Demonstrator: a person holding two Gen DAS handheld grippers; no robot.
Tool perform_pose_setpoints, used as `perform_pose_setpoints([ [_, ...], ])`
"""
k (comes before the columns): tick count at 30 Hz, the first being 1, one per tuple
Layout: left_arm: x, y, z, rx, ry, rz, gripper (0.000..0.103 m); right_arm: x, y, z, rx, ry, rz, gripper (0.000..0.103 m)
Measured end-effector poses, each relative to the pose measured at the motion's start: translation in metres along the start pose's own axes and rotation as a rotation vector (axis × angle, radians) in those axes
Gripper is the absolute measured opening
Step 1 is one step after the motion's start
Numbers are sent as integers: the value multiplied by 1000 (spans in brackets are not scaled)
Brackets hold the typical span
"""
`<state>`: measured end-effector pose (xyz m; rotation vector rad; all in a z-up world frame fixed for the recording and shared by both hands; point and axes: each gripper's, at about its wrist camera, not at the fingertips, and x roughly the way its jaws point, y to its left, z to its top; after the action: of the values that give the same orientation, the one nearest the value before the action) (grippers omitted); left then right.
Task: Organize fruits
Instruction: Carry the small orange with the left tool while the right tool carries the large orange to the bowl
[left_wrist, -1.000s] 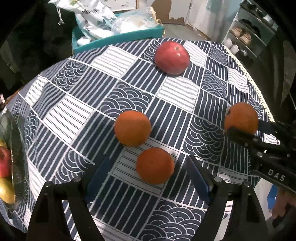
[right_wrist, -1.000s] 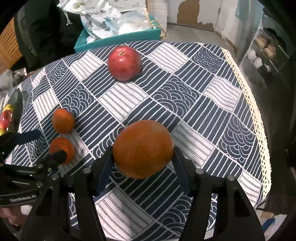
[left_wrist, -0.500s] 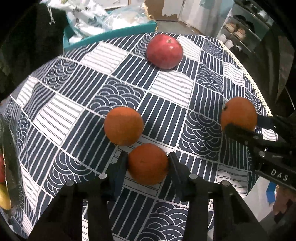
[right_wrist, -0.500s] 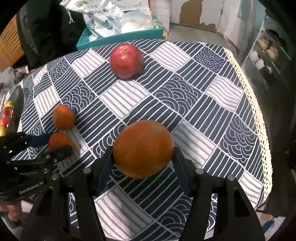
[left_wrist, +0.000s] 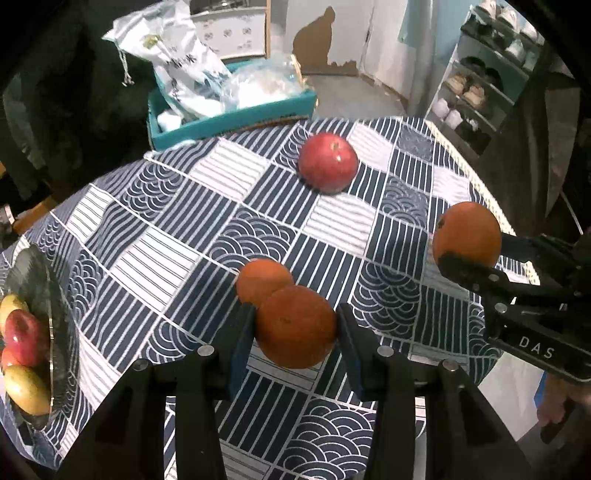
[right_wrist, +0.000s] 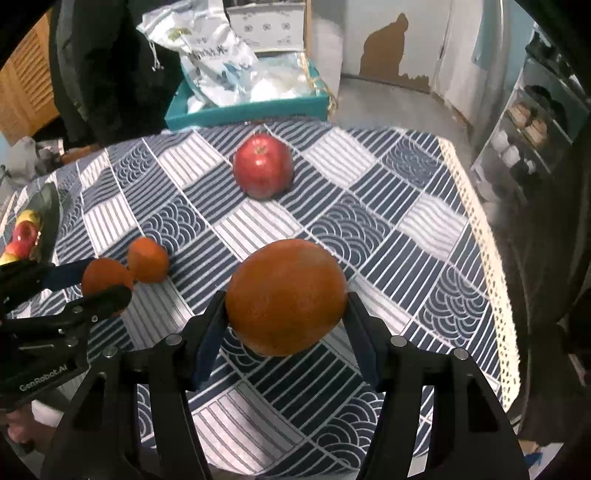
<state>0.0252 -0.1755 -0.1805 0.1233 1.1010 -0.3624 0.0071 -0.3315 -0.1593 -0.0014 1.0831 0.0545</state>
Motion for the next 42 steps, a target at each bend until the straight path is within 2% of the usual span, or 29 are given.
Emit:
perform_pose_setpoints([
  [16, -64, 18, 8, -50, -113, 0, 45, -57, 20, 24, -41, -135, 25, 62],
  [28, -100, 43, 11, -77, -203, 47, 45, -99, 37, 37, -66, -238, 56, 62],
  [42, -140, 63, 8, -104, -272, 49, 45, -119, 62, 48, -102, -294, 81, 62],
])
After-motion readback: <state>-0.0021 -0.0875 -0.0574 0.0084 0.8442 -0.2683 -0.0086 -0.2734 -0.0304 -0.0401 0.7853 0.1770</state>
